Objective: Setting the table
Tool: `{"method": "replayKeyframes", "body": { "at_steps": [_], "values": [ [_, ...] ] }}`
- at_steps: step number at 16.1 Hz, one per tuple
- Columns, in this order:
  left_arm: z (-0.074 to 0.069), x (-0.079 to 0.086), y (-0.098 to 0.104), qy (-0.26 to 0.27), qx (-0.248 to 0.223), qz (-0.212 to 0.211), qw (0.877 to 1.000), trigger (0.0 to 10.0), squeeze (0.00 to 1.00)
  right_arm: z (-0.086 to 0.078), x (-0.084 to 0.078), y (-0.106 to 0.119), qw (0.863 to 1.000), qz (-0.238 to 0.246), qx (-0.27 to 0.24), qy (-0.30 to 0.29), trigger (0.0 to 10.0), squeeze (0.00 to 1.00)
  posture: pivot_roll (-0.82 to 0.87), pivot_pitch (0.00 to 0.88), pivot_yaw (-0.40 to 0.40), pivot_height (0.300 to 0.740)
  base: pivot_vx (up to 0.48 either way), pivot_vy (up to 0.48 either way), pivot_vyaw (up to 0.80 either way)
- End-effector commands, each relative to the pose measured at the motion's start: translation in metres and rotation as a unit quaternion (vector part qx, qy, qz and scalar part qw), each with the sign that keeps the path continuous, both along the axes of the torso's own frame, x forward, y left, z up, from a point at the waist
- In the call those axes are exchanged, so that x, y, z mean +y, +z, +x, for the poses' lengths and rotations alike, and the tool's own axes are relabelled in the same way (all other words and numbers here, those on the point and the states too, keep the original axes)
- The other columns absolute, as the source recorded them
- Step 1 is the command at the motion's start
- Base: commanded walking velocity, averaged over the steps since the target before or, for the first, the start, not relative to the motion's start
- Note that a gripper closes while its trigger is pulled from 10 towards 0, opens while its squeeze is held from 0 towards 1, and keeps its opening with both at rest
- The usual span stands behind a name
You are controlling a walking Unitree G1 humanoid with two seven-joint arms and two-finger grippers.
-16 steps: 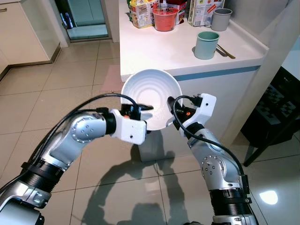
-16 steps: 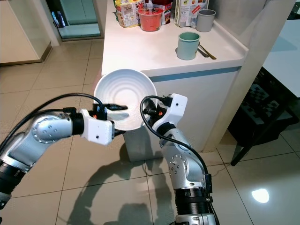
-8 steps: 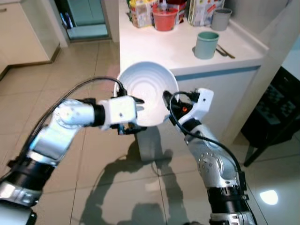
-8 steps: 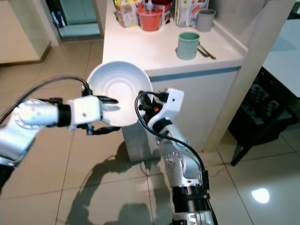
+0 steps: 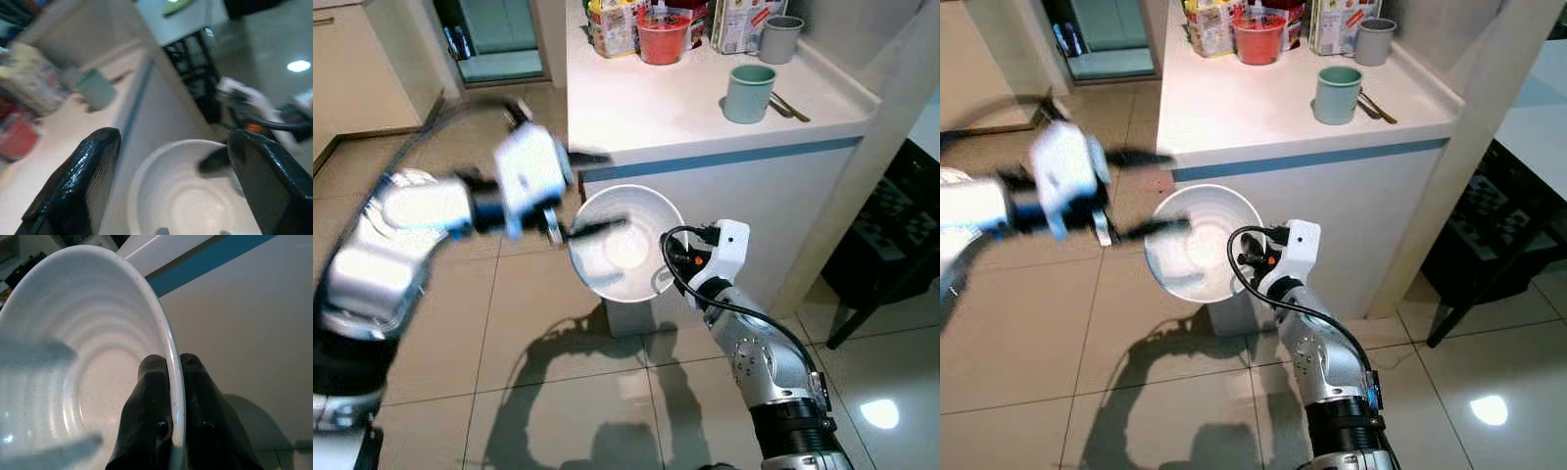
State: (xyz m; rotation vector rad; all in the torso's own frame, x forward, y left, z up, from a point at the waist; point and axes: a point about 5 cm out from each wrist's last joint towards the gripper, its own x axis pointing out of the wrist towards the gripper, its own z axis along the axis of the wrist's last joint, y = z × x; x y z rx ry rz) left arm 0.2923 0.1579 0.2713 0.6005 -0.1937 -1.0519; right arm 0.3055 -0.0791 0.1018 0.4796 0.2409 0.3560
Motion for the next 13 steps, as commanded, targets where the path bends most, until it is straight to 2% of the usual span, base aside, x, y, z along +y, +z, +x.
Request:
{"method": "replayKeyframes", "body": {
  "at_steps": [1, 4, 5, 9, 12, 13],
  "values": [
    [0.006, 0.014, 0.003, 0.036, 0.006, -0.024, 0.999, 10.0, 0.00, 0.003, 0.003, 0.010, 1.000, 0.006, -0.023, 0.003, 0.0, 0.00, 0.18, 0.000, 0.079, 0.740, 0.000, 0.000, 0.00],
    [0.019, 0.053, -0.017, 0.139, 0.034, -0.057, 0.988, 10.0, 0.00, 0.002, 0.000, 0.008, 1.000, 0.003, -0.022, -0.002, 0.0, 0.00, 0.18, 0.000, 0.083, 0.740, 0.000, 0.000, 0.00],
    [0.021, 0.071, -0.033, 0.185, 0.056, -0.060, 0.979, 10.0, 0.00, 0.003, -0.001, 0.009, 1.000, 0.002, -0.023, -0.003, 0.0, 0.00, 0.18, 0.000, 0.079, 0.740, 0.000, 0.000, 0.00],
    [0.022, 0.104, -0.072, 0.268, 0.098, -0.077, 0.955, 10.0, 0.00, 0.006, -0.002, 0.010, 1.000, 0.001, -0.025, -0.002, 0.0, 0.00, 0.18, 0.000, 0.070, 0.740, 0.000, 0.000, 0.00],
    [0.021, 0.133, -0.094, 0.343, 0.123, -0.130, 0.922, 10.0, 0.00, 0.006, -0.003, 0.010, 1.000, 0.000, -0.026, -0.005, 0.0, 0.00, 0.18, 0.000, 0.068, 0.740, 0.000, 0.000, 0.00],
    [0.021, 0.139, -0.098, 0.367, 0.126, -0.172, 0.905, 10.0, 0.00, 0.007, -0.005, 0.009, 1.000, -0.003, -0.026, -0.011, 0.0, 0.00, 0.18, 0.000, 0.067, 0.740, 0.000, 0.000, 0.00]
  ]
}}
